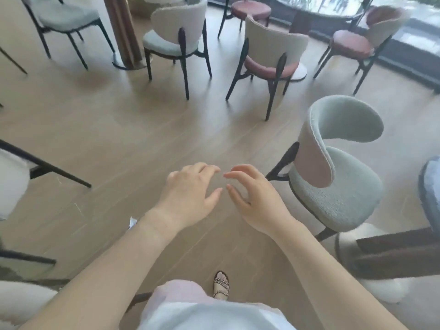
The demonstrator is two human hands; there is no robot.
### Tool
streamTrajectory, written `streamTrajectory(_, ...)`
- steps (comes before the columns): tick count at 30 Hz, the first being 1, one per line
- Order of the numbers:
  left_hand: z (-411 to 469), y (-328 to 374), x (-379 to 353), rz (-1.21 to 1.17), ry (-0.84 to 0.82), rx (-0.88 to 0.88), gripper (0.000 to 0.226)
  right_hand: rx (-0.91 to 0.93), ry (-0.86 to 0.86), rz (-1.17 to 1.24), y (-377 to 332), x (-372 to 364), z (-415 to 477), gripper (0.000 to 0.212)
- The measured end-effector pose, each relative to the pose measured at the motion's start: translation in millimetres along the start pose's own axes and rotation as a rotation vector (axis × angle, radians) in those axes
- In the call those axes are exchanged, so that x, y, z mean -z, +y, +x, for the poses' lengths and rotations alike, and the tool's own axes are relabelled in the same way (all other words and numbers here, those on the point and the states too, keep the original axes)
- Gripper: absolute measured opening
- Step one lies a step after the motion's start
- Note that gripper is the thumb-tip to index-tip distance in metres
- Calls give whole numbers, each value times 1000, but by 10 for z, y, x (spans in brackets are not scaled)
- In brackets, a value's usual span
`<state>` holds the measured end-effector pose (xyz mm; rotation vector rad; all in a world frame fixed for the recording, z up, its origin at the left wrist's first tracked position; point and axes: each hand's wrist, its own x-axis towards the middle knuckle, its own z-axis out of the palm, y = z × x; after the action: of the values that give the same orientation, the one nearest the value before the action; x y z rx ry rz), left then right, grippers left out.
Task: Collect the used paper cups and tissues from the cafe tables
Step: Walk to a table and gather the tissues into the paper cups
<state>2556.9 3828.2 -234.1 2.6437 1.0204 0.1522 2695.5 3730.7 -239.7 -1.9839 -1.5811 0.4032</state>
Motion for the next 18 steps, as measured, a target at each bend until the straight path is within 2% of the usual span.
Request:
streamTrajectory(11,1065,-1619,291,-48,100,386,46,321,-215,32,-254,-800,2354,26)
streamTrajectory(18,1664,-2959,894,-31,155,521,44,468,-309,68,-951,-1440,3887,25)
